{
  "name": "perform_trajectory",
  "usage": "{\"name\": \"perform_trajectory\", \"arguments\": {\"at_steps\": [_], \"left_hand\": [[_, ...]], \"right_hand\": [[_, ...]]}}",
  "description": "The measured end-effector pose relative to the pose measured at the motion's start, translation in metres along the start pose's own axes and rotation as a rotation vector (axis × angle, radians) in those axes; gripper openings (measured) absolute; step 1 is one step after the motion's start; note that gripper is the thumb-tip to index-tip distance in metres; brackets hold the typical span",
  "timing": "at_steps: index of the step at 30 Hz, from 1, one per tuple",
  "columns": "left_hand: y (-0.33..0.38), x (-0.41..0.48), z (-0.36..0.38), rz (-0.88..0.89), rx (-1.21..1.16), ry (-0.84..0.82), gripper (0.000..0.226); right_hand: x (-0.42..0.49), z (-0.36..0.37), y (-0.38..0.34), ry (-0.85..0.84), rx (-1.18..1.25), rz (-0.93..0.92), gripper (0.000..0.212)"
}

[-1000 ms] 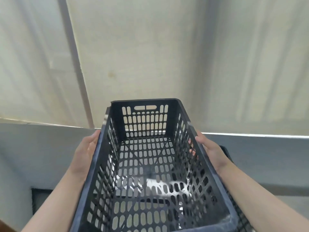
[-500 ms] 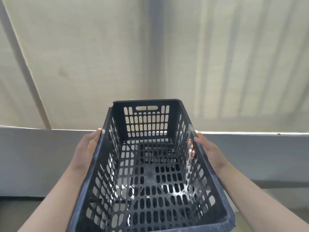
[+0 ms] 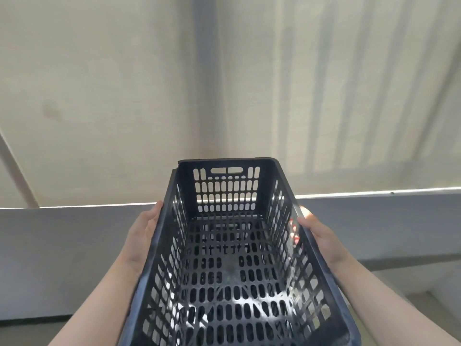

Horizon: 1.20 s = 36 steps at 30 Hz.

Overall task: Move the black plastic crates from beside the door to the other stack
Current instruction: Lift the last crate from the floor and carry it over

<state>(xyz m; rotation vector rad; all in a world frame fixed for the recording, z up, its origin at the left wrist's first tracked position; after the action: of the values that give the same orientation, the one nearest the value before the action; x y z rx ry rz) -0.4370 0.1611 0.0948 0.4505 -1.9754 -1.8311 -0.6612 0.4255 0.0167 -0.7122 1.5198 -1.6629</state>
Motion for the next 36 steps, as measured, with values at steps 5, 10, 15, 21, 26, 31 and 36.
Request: {"name": "perform_trajectory", "arguments": {"at_steps": [5, 10, 15, 21, 26, 31, 36], "left_hand": [[-0.013, 0.013, -0.004, -0.04, -0.045, -0.065, 0.036], [-0.046, 0.034, -0.019, -0.091, -0.121, -0.094, 0.036], [-0.061, 0.043, -0.014, -0.14, -0.268, -0.129, 0.042], [-0.066, 0.056, -0.007, -0.153, -0.211, -0.106, 0.042], [-0.077, 0.067, -0.004, -0.165, -0.196, -0.112, 0.04], [-0.084, 0.074, -0.007, -0.169, -0.191, -0.108, 0.04], [-0.084, 0.077, -0.005, -0.155, -0.231, -0.128, 0.042]], "right_hand": [[0.007, -0.002, 0.008, 0.018, 0.014, 0.016, 0.047], [0.013, -0.002, 0.011, 0.027, -0.032, 0.016, 0.035], [0.021, -0.007, 0.013, 0.034, -0.002, 0.018, 0.034], [0.026, -0.008, 0.008, 0.016, -0.04, 0.034, 0.03], [0.031, -0.018, 0.014, 0.039, -0.139, 0.084, 0.029], [0.034, -0.022, 0.015, 0.033, -0.191, 0.104, 0.04], [0.039, -0.018, 0.008, -0.001, -0.231, 0.079, 0.045]]}}
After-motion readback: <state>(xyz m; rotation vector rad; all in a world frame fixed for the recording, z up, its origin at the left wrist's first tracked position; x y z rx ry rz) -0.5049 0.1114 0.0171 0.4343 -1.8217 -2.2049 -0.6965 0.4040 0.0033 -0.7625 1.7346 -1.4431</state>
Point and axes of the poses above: each hand's wrist, its own x-axis towards the middle knuckle, its own z-axis out of the palm, y = z × x, the point moved 10 cm from there along x, towards the middle knuckle, and after that the axes turned 15 degrees about -y, right-handed, at the moved point
